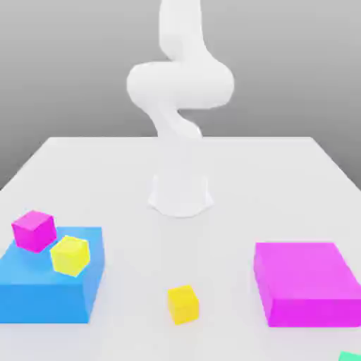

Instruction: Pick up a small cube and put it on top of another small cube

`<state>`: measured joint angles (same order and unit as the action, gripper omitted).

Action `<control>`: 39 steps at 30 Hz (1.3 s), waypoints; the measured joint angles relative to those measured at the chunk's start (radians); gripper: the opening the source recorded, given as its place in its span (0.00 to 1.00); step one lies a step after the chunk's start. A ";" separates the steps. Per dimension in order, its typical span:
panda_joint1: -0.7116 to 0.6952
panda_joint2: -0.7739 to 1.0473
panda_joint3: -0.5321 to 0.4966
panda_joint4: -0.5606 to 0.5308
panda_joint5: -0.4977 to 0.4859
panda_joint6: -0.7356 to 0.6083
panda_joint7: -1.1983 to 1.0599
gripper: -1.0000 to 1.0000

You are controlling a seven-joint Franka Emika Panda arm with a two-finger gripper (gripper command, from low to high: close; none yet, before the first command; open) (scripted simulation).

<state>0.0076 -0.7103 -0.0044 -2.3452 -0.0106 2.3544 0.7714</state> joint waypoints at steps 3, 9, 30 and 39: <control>0.010 0.116 -0.008 -0.058 -0.012 0.070 -0.038 0.50; 0.026 0.334 -0.025 -0.167 -0.026 0.202 -0.116 0.50; 0.024 1.023 -0.009 -0.359 0.044 0.662 -0.356 0.00; 0.026 0.912 -0.014 -0.381 0.030 0.573 -0.345 0.00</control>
<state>0.0338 0.2017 -0.0186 -2.7260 0.0190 2.9270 0.4267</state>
